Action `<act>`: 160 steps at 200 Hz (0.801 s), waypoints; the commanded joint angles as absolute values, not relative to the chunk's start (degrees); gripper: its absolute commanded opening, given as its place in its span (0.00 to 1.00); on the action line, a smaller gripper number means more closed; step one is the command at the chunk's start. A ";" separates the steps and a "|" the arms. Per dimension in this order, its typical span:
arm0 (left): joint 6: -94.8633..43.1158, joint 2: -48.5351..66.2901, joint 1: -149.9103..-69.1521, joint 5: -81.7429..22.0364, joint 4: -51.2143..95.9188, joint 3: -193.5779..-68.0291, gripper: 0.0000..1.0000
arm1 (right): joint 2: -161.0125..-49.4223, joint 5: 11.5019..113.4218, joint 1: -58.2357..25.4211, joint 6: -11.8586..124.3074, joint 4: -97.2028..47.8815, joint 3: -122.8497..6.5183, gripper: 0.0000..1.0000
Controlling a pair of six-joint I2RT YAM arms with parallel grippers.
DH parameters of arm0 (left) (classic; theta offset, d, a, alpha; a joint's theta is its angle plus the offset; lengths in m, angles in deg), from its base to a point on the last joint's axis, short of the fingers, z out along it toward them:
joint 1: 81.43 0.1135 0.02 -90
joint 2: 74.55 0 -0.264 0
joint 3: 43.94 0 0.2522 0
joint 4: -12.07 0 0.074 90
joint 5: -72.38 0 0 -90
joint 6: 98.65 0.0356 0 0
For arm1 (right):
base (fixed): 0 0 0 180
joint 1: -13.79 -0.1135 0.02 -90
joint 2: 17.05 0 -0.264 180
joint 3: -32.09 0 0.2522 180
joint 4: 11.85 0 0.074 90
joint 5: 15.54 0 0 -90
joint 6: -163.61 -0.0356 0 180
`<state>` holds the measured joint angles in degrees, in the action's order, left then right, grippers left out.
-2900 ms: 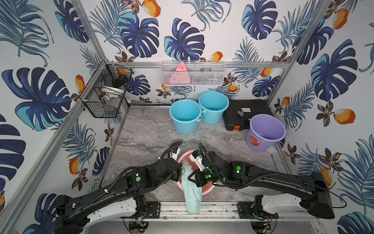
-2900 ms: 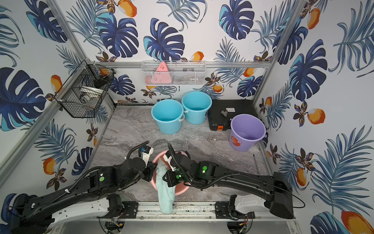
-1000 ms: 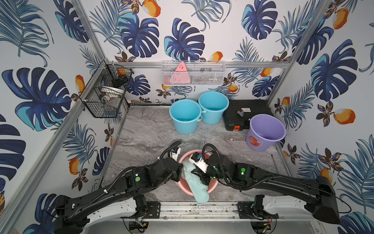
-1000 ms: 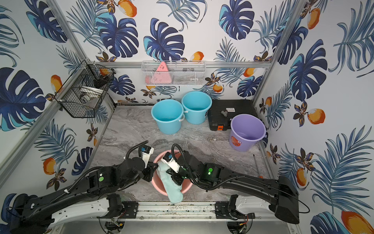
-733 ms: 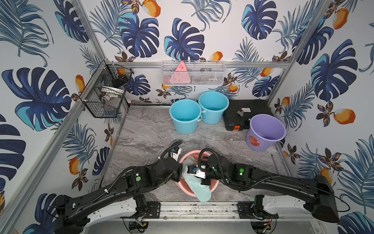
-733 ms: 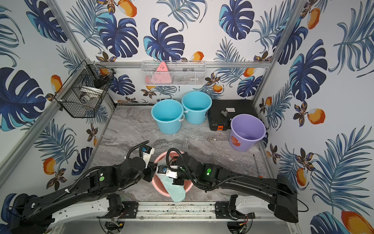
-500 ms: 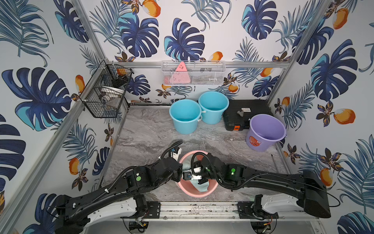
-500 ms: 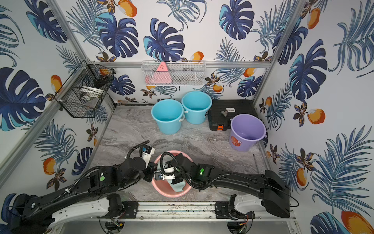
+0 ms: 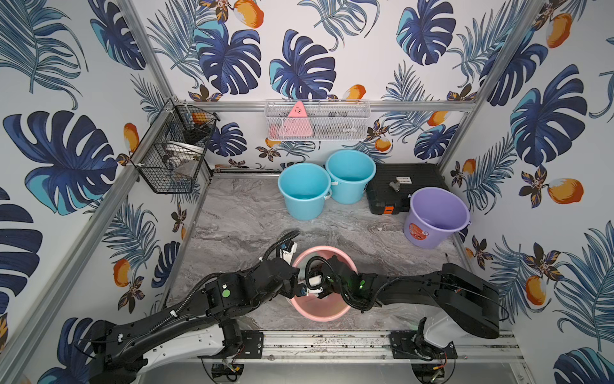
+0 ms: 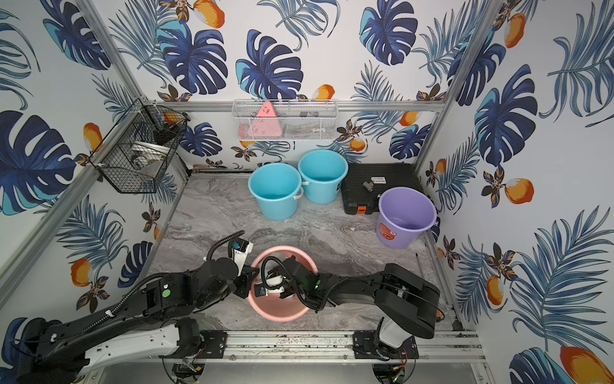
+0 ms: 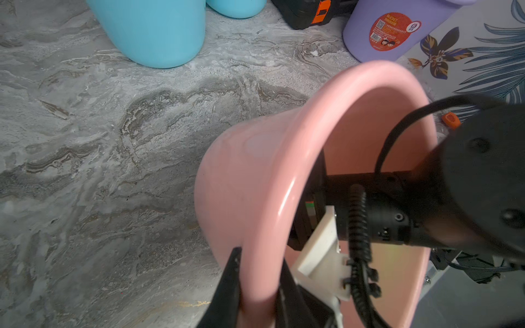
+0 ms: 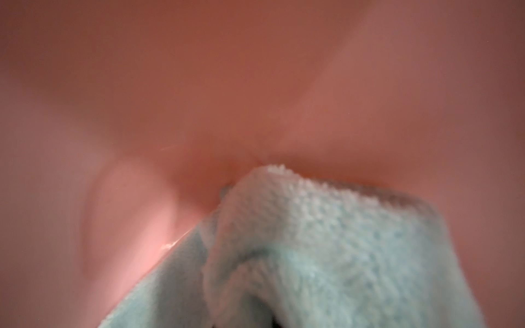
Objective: Wipe the inside of the bucket with a cloth
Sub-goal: Wipe the dirt from the inside of the bucket.
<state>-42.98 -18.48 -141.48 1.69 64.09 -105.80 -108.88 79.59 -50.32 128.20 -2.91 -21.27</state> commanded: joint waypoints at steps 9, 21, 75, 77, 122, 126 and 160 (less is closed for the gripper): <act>-44.07 -19.15 -141.55 0.09 61.59 -105.87 0.00 | -110.58 76.41 -50.12 125.20 2.29 -19.45 0.00; -44.15 -19.51 -141.55 0.18 61.77 -105.68 0.00 | -110.19 75.37 -49.77 123.62 2.36 -18.71 0.00; -44.59 -19.96 -141.55 0.56 62.11 -105.51 0.00 | -100.42 73.16 -49.33 120.78 -3.61 -17.70 0.00; -44.55 -19.93 -141.55 0.63 62.06 -105.51 0.00 | -99.79 72.97 -49.32 120.84 -4.16 -17.77 0.00; -44.61 -19.96 -141.55 0.99 62.58 -106.02 0.00 | -84.79 70.69 -50.12 123.51 -22.25 -20.40 0.00; -44.61 -19.93 -141.55 1.04 62.63 -106.04 0.00 | -83.63 70.94 -50.31 123.97 -23.73 -20.68 0.00; -45.22 -19.40 -141.55 1.25 62.93 -105.94 0.00 | -75.96 76.07 -51.57 128.26 -33.85 -23.94 0.00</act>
